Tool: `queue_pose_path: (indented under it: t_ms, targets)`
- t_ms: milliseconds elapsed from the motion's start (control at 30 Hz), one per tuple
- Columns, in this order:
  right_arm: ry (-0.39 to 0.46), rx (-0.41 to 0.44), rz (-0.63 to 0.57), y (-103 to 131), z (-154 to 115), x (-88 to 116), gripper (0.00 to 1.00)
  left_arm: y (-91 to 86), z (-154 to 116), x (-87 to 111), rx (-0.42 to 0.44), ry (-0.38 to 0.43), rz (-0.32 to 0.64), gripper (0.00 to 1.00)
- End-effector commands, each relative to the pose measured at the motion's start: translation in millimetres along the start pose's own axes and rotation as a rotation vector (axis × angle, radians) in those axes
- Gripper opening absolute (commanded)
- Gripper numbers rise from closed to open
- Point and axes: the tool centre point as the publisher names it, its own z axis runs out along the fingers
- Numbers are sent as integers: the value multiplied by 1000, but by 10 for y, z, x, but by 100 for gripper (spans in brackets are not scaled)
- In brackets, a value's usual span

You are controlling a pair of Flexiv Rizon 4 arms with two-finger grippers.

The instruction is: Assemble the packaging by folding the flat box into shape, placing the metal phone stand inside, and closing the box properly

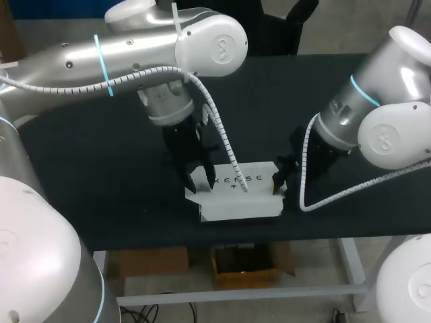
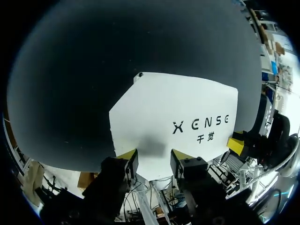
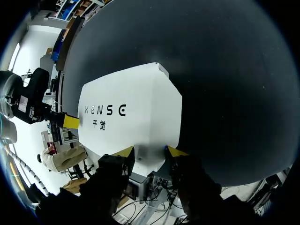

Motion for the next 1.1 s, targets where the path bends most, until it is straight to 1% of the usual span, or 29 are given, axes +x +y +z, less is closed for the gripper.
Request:
queue_pose_path:
  t_ms: [33,233,467,867,1100]
  targets:
    - [4,-11,-2,-22,7,-14,41,81,32,-49,31,11,1,45]
    - [10,-12,-1,-13,23,-26,41,84,71,-65,49,17,18,45]
    - [22,-38,-13,35,15,-57,41,106,89,-55,75,17,50,46]
    - [22,-53,-56,189,-2,4,42,122,109,0,105,-2,67,46]
    - [32,-67,-74,205,31,9,42,150,174,-19,143,17,78,47]
